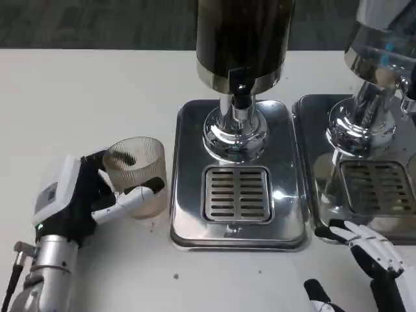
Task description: Grasp the cup under the faucet to collect the drink, then remove the cup.
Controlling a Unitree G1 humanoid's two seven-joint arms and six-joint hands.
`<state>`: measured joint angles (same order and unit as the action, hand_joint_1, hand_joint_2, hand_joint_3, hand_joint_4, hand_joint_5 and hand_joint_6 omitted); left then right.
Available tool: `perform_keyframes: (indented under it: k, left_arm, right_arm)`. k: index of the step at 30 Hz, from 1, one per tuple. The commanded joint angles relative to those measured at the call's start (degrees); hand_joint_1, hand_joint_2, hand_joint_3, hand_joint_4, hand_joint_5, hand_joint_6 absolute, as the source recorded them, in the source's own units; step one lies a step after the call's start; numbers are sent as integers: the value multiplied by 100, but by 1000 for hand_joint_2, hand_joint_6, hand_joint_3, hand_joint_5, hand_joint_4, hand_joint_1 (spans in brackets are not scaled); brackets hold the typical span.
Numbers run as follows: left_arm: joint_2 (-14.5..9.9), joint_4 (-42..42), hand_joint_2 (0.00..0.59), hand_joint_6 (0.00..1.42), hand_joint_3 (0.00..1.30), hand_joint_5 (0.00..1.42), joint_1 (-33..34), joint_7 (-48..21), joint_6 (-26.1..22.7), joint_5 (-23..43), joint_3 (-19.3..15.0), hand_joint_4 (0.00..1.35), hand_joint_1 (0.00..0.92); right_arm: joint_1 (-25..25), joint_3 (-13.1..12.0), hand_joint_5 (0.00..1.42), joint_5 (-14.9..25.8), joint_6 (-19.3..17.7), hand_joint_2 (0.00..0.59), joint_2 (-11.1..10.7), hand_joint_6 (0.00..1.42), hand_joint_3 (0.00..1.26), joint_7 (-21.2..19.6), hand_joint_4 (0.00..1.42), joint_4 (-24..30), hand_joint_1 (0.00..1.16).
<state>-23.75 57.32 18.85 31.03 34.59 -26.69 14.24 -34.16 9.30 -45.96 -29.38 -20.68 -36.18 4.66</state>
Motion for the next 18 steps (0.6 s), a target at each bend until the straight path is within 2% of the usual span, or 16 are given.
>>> perform_keyframes:
  k: [1,11,18]
  left_arm:
    - [-211,-483,149,1030,611,980,-209,280,243,-135,-145,745,275]
    - [-337,-1362,152,1036,611,980,-604,257,403,-311,-288,746,274]
    - [-169,-1981,153,1055,612,980,-778,-78,466,-458,-132,755,261]
  right_arm:
    - [13,-9,236,-28,-108,338,24,378,360,-110,247,-77,498]
    - [102,4,236,-13,-162,340,62,378,361,-132,247,-172,488]
    - [128,14,240,-15,-173,340,77,379,361,-155,247,-180,484]
